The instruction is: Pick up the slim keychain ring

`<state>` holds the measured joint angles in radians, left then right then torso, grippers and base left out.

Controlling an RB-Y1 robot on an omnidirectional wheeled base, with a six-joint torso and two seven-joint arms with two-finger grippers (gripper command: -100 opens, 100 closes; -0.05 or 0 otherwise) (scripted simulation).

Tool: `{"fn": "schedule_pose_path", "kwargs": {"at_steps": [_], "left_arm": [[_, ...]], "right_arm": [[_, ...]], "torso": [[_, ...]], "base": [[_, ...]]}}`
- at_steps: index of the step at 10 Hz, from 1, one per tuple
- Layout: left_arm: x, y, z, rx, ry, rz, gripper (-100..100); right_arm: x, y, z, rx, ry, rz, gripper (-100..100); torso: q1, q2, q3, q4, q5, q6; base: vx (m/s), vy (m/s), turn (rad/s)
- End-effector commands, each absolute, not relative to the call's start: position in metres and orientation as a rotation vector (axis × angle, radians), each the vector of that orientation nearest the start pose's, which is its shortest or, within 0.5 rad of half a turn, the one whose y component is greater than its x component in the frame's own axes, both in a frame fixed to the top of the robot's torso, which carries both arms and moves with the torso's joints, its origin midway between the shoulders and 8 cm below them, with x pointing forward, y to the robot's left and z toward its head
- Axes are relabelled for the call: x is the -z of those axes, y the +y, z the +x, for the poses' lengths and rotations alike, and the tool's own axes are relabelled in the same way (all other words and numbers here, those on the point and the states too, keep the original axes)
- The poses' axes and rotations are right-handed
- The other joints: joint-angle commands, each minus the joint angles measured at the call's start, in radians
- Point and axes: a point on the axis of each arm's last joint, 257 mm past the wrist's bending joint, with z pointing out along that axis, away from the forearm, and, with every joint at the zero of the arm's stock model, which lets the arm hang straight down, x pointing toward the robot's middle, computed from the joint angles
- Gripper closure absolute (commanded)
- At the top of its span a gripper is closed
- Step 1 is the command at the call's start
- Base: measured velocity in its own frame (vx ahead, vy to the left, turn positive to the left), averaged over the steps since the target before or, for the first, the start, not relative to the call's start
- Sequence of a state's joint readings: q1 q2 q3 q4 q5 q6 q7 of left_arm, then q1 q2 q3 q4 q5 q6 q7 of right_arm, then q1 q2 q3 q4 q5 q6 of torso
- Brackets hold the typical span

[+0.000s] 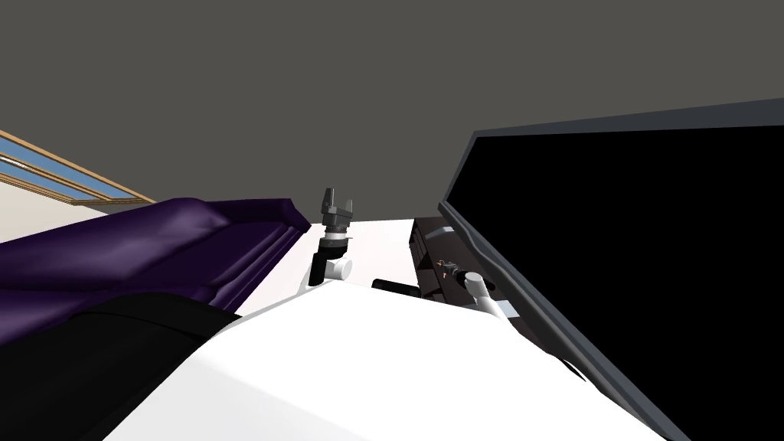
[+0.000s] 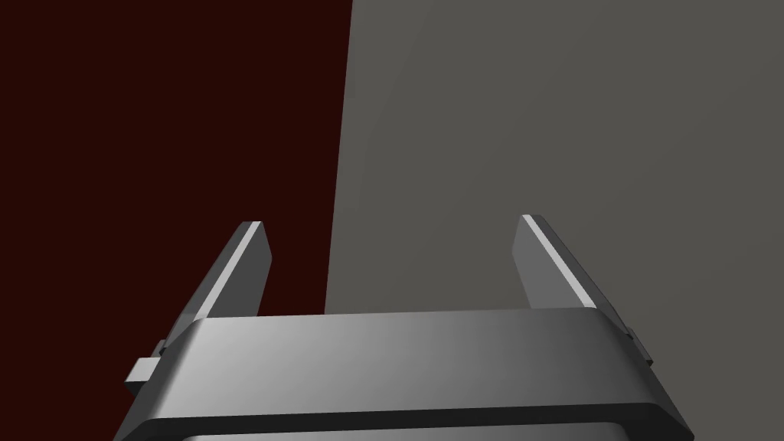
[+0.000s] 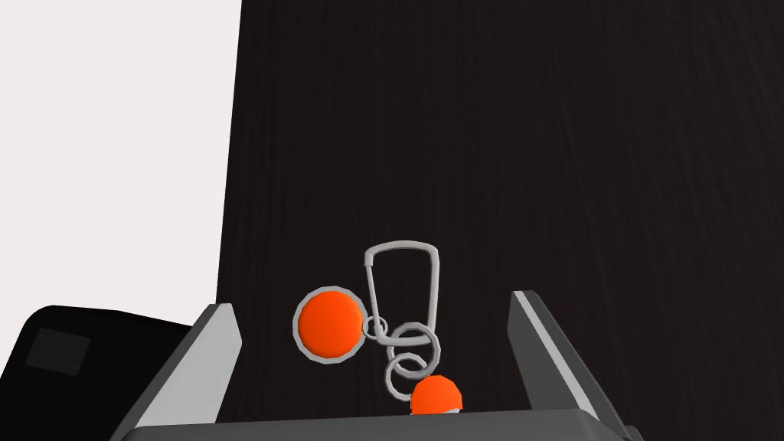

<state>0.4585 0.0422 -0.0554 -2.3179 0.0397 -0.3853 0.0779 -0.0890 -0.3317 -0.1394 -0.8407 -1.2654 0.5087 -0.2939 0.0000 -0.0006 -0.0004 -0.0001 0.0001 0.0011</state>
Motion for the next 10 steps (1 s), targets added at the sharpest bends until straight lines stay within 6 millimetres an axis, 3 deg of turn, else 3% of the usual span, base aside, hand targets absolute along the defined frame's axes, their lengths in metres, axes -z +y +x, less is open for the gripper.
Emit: {"fn": "schedule_pose_path", "kwargs": {"at_steps": [1, 2, 5, 10], "left_arm": [[-0.032, 0.257, 0.360, 1.463, 0.636, -0.723, 0], [-0.032, 0.257, 0.360, 1.463, 0.636, -0.723, 0], [-0.032, 0.257, 0.360, 1.463, 0.636, -0.723, 0], [-0.032, 0.257, 0.360, 1.463, 0.636, -0.723, 0]], "right_arm": [[0.523, -0.352, 0.413, 1.129, -0.340, -2.824, 0], [0.530, -0.340, 0.411, 1.131, -0.337, -2.825, -100], [0.540, -0.320, 0.409, 1.132, -0.332, -2.826, -100], [0.540, -0.320, 0.409, 1.132, -0.332, -2.826, -100]], "torso": [[0.000, 0.000, 0.000, 0.000, 0.000, 0.000], [0.000, 0.000, 0.000, 0.000, 0.000, 0.000], [0.001, 0.000, 0.000, 0.000, 0.000, 0.000], [0.001, -0.002, -0.001, -0.001, -0.001, -0.001]], "base": [[0.000, 0.000, 0.000], [0.025, -0.047, 0.015], [-0.008, -0.007, 0.026], [0.002, 0.002, -0.006]]}}
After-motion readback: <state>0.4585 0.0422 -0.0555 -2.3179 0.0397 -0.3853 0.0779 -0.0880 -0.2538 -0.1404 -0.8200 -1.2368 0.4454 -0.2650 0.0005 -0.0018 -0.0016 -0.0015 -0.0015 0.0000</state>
